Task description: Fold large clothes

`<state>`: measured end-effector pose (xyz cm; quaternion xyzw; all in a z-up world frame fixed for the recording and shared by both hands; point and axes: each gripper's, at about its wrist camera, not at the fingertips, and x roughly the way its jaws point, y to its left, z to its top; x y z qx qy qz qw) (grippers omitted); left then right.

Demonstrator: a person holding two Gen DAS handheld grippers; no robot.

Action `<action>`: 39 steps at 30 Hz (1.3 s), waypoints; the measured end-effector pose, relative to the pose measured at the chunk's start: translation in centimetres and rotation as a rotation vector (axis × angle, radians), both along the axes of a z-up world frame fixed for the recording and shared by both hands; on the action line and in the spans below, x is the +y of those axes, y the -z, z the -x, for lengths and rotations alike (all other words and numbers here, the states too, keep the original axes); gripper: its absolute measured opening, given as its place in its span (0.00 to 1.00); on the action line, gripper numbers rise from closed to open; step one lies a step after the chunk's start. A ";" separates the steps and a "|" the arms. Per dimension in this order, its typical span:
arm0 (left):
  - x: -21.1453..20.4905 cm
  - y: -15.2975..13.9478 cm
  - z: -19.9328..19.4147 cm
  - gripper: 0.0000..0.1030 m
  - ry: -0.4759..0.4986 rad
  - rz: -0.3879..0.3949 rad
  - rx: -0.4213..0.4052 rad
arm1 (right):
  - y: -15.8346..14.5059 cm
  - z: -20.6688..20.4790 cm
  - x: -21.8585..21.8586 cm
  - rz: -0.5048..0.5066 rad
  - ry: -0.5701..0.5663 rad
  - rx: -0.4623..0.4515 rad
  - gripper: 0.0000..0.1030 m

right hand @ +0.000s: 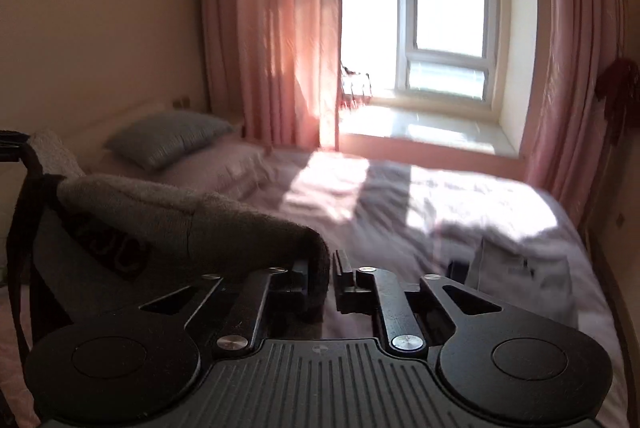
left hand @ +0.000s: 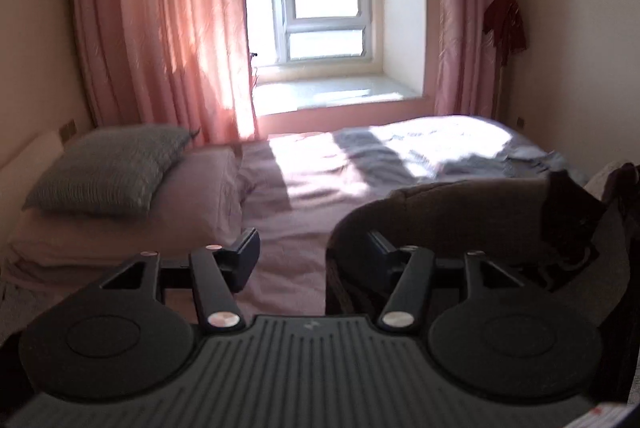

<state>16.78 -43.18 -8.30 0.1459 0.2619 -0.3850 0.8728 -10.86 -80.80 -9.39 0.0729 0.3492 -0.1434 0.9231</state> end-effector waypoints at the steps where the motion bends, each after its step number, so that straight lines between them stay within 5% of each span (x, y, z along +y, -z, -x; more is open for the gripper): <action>1: -1.3 3.4 -1.8 0.49 -0.034 -0.070 0.073 | 3.1 -1.2 -0.5 0.001 0.071 0.057 0.60; 2: -1.9 6.9 -2.9 0.39 -0.083 -0.133 0.149 | 6.0 -1.2 -1.0 -0.020 0.101 0.102 0.60; 7: 2.3 15.0 0.1 0.44 -0.115 -0.245 0.255 | 14.1 4.8 1.7 -0.203 0.244 0.150 0.60; 11: 7.2 17.2 5.2 0.47 -0.184 -0.290 0.352 | 18.0 11.2 7.4 -0.263 0.254 0.272 0.60; 16: 9.5 18.0 10.0 0.49 -0.239 -0.317 0.452 | 21.5 17.5 12.3 -0.521 0.335 0.355 0.60; 20: 9.5 18.1 12.7 0.49 -0.241 -0.306 0.493 | 23.4 16.7 16.2 -0.462 0.164 0.430 0.60; 23: 9.2 18.1 14.1 0.49 -0.238 -0.303 0.492 | 26.1 15.7 18.4 -0.327 0.102 0.482 0.60; 24: 9.1 18.1 14.5 0.49 -0.237 -0.304 0.492 | 26.9 15.4 18.7 -0.267 0.094 0.502 0.47; 26: 8.9 17.7 15.4 0.49 -0.223 -0.311 0.474 | 26.4 15.6 17.7 -0.252 0.126 0.485 0.02; 31: 9.4 16.5 17.3 0.49 -0.207 -0.315 0.406 | 18.6 21.1 9.3 -0.279 0.325 0.216 0.00; 34: 9.5 16.2 17.8 0.50 -0.204 -0.290 0.402 | 15.3 24.9 1.2 -0.217 0.619 0.163 0.01; 35: 9.4 16.3 18.0 0.54 -0.203 -0.281 0.402 | 15.1 26.1 -1.5 -0.240 0.728 0.174 0.05; 38: 8.9 17.0 18.6 0.58 -0.185 -0.273 0.396 | 14.3 29.4 -6.6 -0.262 0.974 0.185 0.51; 39: 8.7 17.4 18.9 0.59 -0.174 -0.272 0.398 | 13.9 30.2 -6.8 -0.250 1.001 0.160 0.52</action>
